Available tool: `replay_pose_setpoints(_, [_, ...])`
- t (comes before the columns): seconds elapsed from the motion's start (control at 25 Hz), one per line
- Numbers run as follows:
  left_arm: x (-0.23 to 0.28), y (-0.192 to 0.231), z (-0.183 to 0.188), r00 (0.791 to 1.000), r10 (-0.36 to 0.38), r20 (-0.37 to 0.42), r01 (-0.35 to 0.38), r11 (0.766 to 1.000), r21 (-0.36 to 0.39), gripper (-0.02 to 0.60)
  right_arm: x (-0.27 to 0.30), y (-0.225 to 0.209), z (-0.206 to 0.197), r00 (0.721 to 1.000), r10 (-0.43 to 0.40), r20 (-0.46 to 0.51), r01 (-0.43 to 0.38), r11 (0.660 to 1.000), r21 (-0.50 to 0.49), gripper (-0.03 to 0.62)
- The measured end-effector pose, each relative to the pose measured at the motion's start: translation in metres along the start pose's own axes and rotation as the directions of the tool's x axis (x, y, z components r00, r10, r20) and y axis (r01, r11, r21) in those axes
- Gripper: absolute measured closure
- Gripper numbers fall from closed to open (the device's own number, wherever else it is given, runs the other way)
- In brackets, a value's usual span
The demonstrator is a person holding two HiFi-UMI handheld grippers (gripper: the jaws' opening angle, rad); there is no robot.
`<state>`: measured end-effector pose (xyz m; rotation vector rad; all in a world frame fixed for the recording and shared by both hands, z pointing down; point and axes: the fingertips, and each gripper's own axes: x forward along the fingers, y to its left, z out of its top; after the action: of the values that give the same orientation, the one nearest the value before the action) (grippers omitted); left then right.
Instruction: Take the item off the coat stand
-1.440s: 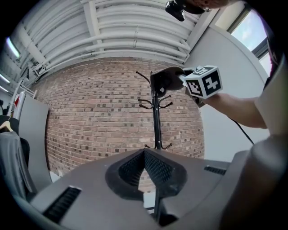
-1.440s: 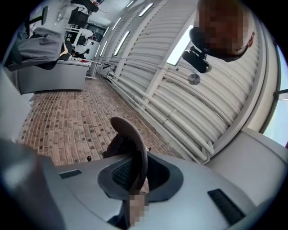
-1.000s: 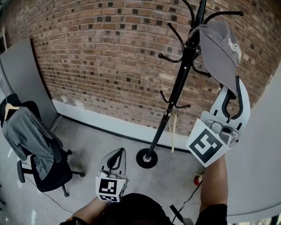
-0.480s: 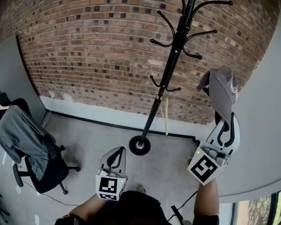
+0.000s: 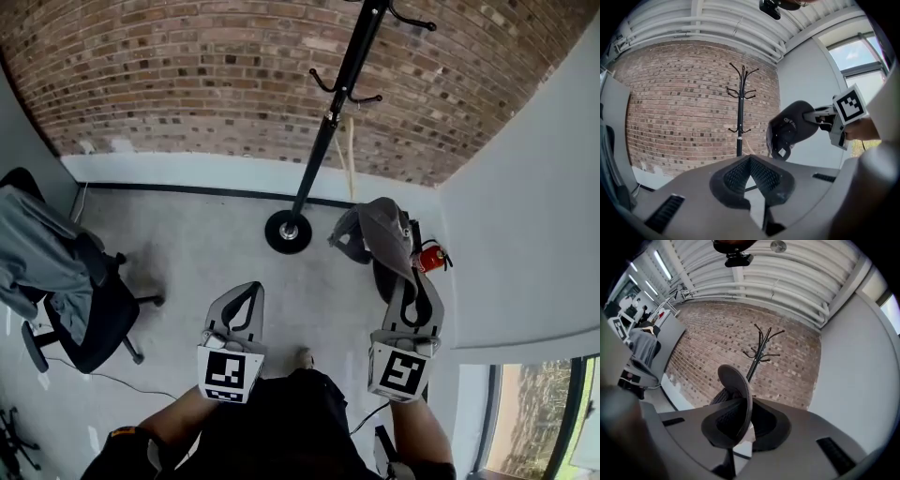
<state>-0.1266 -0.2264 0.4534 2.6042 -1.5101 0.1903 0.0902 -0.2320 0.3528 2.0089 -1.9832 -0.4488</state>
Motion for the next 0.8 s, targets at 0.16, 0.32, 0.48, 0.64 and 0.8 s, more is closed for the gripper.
replay_pose_setpoints(0.16, [-0.017, -0.019, -0.019, 1.0, -0.009, -0.021, 0.007, 0.998, -0.061, 0.563, -0.037, 0.019, -0.04, 0.992, 0.094, -0.086, -0.091, 0.995, 0.03, 0.562])
replay_pose_setpoints(0.32, [-0.036, -0.049, -0.031, 0.999, -0.004, -0.037, 0.001, 0.998, -0.063, 0.563, -0.073, 0.022, -0.073, 0.971, 0.152, -0.184, -0.145, 0.988, 0.051, 0.562])
replay_pose_setpoints(0.48, [-0.056, -0.094, -0.032, 0.999, 0.03, -0.034, -0.032, 0.999, -0.042, 0.563, -0.114, 0.002, -0.083, 0.963, 0.2, -0.181, -0.191, 0.979, 0.066, 0.562])
replay_pose_setpoints(0.64, [-0.082, -0.153, -0.026, 0.996, 0.083, -0.009, -0.083, 0.996, -0.005, 0.563, -0.165, -0.03, -0.087, 0.961, 0.262, -0.09, -0.255, 0.963, 0.084, 0.562])
replay_pose_setpoints(0.8, [-0.117, -0.214, -0.027, 0.989, 0.15, -0.005, -0.15, 0.989, 0.012, 0.563, -0.222, -0.067, -0.112, 0.946, 0.316, -0.067, -0.306, 0.944, 0.125, 0.562])
